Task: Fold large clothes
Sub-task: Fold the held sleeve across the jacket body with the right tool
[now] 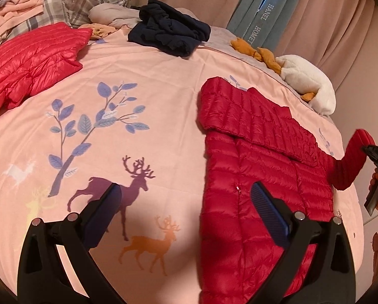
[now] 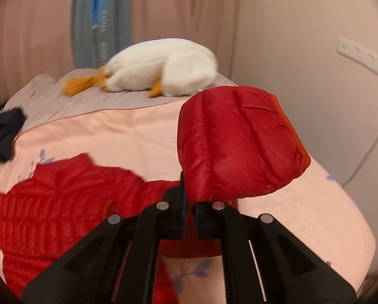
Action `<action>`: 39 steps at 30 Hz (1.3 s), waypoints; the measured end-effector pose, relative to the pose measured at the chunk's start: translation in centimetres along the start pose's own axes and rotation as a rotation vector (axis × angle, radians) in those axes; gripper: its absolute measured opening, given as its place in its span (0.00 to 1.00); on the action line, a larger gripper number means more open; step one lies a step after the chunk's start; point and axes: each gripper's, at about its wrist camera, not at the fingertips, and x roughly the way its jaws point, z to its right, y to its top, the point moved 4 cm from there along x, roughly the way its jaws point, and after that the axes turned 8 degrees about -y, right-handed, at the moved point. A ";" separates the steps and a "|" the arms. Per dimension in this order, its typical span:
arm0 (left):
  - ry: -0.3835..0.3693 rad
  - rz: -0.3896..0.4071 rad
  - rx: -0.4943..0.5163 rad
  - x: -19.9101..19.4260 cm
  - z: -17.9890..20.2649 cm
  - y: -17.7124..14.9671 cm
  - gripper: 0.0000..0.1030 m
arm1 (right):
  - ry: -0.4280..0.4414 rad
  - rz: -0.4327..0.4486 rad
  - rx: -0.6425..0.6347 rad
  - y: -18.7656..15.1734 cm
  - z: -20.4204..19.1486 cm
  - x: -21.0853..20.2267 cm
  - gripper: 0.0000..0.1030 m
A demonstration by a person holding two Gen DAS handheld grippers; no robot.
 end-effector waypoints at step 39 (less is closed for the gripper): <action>-0.094 -0.040 -0.045 1.3 -1.1 -1.9 0.99 | 0.259 0.084 -0.852 -18.0 -25.8 -9.1 0.13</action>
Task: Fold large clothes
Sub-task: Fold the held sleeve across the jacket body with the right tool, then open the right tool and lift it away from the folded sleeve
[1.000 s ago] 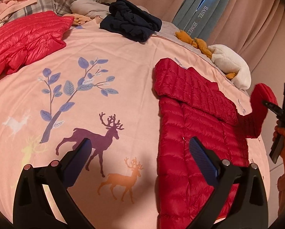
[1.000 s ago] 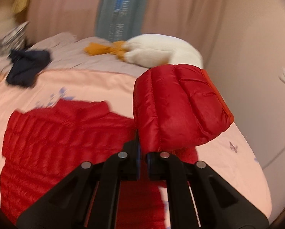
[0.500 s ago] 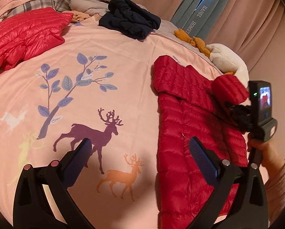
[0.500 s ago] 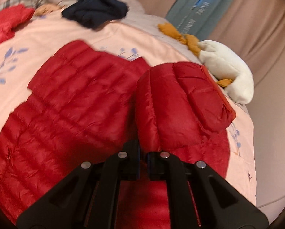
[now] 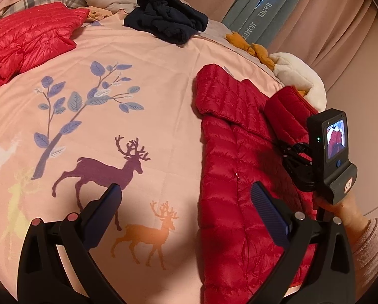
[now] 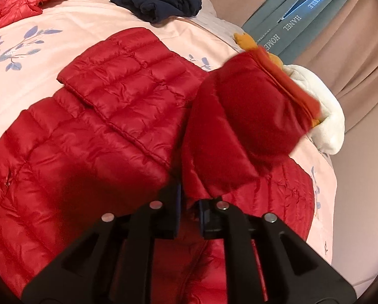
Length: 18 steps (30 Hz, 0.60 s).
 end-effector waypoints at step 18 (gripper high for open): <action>-0.011 0.001 -0.003 0.4 0.5 0.1 0.99 | 0.096 0.035 0.023 0.6 -0.8 -1.5 0.33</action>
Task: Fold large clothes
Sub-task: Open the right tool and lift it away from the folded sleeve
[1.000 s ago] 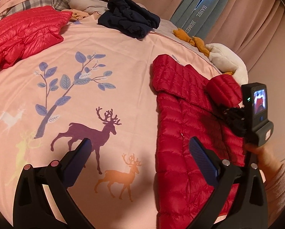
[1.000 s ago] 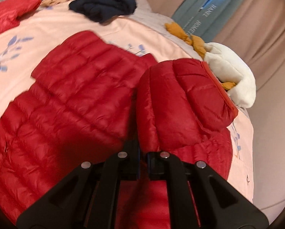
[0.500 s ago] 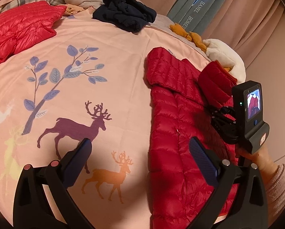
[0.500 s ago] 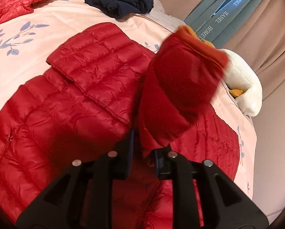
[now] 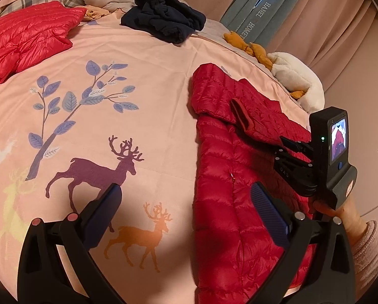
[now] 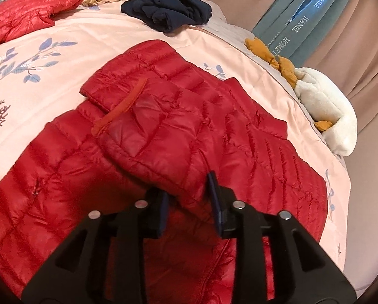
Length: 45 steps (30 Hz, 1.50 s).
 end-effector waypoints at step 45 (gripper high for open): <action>-0.010 0.004 0.022 -0.5 1.8 0.4 0.99 | 0.463 0.093 0.226 -0.3 -0.1 -9.2 0.70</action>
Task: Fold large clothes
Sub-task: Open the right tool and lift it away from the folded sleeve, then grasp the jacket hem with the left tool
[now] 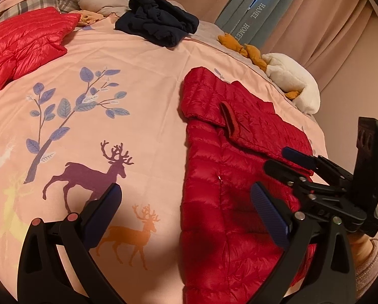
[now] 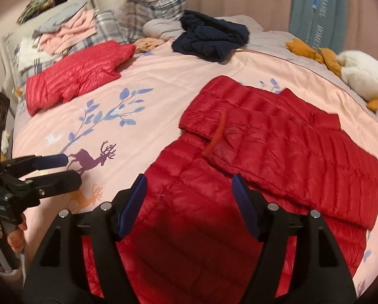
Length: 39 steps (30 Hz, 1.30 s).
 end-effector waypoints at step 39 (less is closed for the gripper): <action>-0.046 -0.149 -0.128 16.6 5.9 6.5 0.81 | -0.152 0.083 0.616 -15.3 21.1 -9.5 0.89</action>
